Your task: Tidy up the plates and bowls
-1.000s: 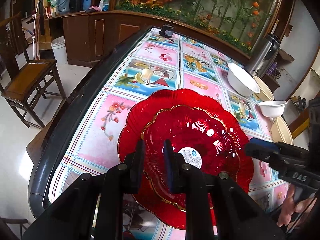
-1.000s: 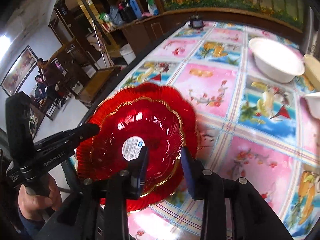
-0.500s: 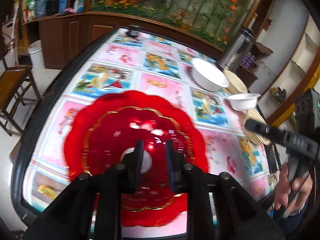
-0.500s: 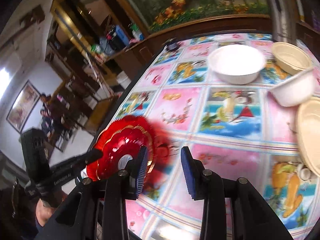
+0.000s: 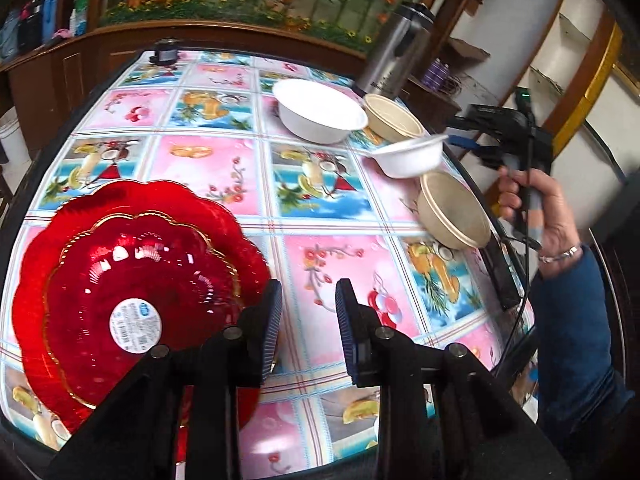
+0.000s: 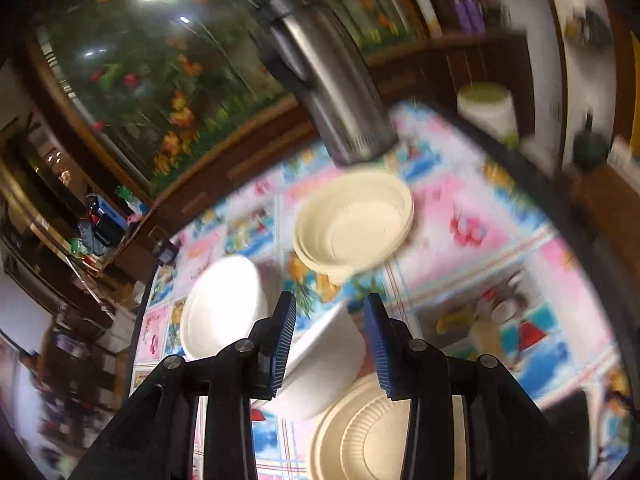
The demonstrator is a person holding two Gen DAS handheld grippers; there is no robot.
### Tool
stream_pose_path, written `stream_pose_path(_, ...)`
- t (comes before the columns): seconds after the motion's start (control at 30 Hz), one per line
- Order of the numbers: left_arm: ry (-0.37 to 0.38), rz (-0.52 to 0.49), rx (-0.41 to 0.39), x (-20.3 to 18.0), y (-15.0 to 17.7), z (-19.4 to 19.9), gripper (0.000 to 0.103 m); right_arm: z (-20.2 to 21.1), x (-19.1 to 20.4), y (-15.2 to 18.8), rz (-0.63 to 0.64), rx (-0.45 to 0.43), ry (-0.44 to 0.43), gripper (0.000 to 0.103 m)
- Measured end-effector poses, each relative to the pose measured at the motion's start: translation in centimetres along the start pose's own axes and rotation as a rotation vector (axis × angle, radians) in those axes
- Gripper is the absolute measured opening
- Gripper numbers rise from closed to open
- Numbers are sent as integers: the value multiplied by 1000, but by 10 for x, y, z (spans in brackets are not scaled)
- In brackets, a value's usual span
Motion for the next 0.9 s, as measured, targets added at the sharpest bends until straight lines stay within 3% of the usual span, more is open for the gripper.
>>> stream_pose_path(0.13,-7,-4,10,-1,2,-2,25,-13,8,41,-29,112,-119,37)
stream_pose_path(0.23,-20,-6,13,0,1,-3,25,-1,42,98,27,251,-340,37)
stream_pose_path(0.3,-18,-6,17,-2,-1,-6,25,16,53,125,23,274,-425,37)
stream_pose_path(0.4,-1,-11,23,-10,-1,-10,25,41,58,136,117,212,-378,38)
stream_pose_path(0.57,37,-27,48,-27,1,-16,25,66,43,124,141,98,-294,38)
stream_pose_path(0.73,64,3,58,-38,-11,-24,25,72,32,123,100,74,-319,38)
stream_pose_path(0.9,74,82,59,-45,-42,-41,25,67,17,147,9,108,-368,36)
Point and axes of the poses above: each gripper's, at about its wrist camera, not at the fingertips, and z roughly against the way its jaws point, x to its left, y to its underside, the point moved 3 cm from there along -z, roughly the way its jaws point, and after that the axes turned 5 degrees about -y, right-handed, at the moved point
